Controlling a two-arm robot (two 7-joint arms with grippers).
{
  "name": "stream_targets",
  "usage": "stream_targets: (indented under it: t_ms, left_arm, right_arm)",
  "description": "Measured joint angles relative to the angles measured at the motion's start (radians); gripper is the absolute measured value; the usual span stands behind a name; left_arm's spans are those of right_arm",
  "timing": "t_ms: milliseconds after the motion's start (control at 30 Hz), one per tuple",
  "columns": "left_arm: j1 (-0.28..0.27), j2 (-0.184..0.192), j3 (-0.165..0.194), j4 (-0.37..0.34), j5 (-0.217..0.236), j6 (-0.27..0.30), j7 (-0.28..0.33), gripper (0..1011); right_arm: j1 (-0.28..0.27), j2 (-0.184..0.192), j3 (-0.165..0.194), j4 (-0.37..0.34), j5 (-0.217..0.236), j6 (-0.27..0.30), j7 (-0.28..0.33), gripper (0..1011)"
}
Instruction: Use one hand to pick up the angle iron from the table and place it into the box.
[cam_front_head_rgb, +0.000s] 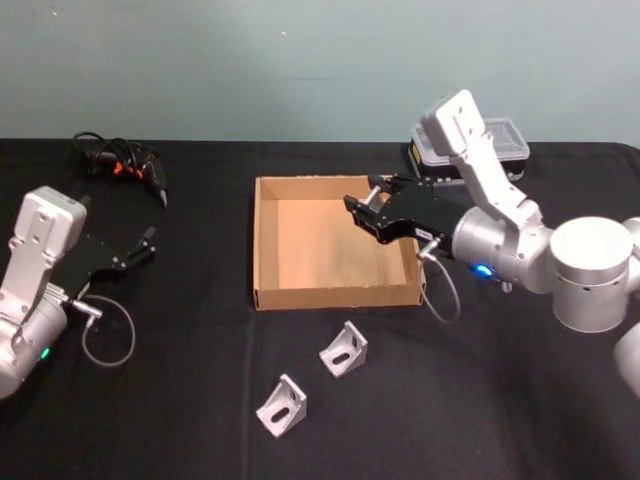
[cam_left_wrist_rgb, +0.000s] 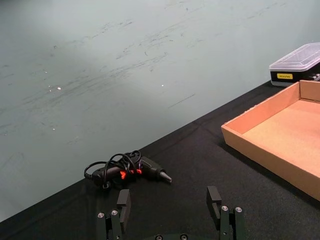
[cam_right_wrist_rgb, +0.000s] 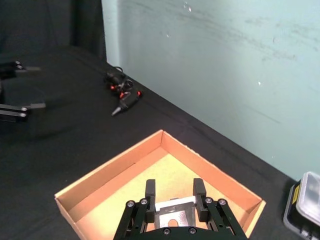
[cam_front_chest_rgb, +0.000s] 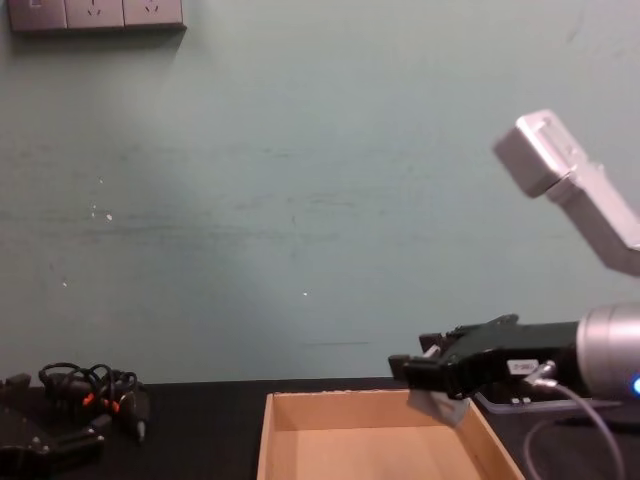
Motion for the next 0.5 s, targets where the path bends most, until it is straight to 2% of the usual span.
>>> stream_targets:
  t_ms: [200,500]
  left_arm:
    - [0.000,0.000,0.000,0.000,0.000,0.000,0.000,1000]
    - [0.000,0.000,0.000,0.000,0.000,0.000,0.000,1000]
  right_arm:
    - [0.016,-0.051,-0.006,0.069,-0.028,0.017,-0.026,449]
    - [0.027,-0.086,-0.007,0.129,-0.059,0.028,-0.034,449]
